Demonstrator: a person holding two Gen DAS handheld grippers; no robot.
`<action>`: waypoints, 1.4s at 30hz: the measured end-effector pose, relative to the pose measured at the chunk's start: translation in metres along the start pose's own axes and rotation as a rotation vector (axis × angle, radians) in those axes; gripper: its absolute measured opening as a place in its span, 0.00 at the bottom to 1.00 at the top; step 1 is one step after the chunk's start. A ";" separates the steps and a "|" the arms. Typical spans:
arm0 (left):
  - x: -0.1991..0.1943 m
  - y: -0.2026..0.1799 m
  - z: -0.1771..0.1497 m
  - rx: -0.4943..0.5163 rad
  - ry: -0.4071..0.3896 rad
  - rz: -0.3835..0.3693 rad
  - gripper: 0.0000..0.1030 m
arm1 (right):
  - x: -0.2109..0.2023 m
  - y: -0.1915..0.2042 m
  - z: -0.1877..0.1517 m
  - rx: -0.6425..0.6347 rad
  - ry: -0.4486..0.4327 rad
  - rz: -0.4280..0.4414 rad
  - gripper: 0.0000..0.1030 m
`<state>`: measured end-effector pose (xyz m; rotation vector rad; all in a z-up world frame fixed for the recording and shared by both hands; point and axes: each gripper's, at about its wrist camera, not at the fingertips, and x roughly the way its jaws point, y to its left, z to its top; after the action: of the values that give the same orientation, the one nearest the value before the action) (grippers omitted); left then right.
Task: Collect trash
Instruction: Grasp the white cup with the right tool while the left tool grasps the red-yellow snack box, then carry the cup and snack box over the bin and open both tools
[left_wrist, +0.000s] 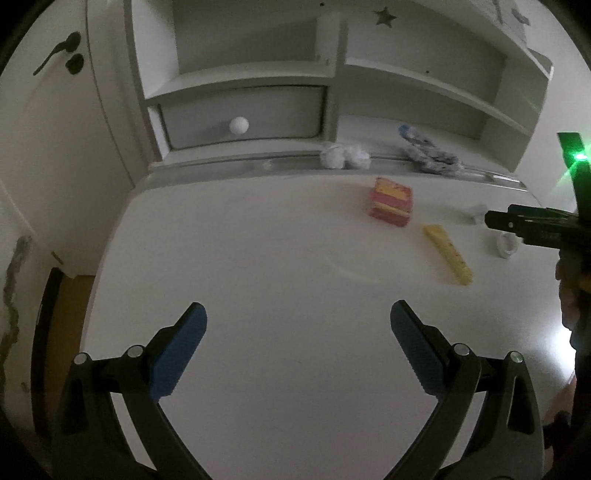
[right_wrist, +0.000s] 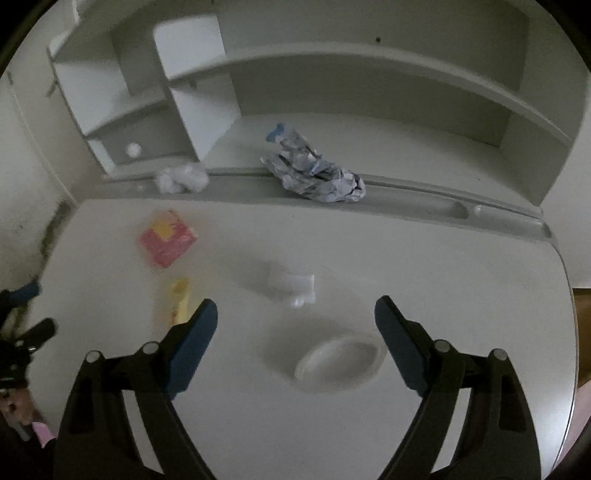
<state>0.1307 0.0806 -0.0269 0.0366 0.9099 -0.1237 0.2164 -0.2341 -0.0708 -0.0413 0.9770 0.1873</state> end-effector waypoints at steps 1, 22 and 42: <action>0.005 0.001 0.002 0.000 0.004 0.002 0.94 | 0.004 0.000 0.000 0.001 0.006 0.001 0.76; 0.093 -0.078 0.080 0.107 0.072 -0.086 0.94 | -0.029 -0.007 -0.017 -0.012 -0.040 0.035 0.29; 0.051 -0.186 0.070 0.208 -0.005 -0.138 0.41 | -0.162 -0.158 -0.166 0.354 -0.154 -0.141 0.29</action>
<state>0.1934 -0.1145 -0.0202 0.1669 0.8915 -0.3463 0.0196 -0.4319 -0.0378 0.2258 0.8384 -0.1122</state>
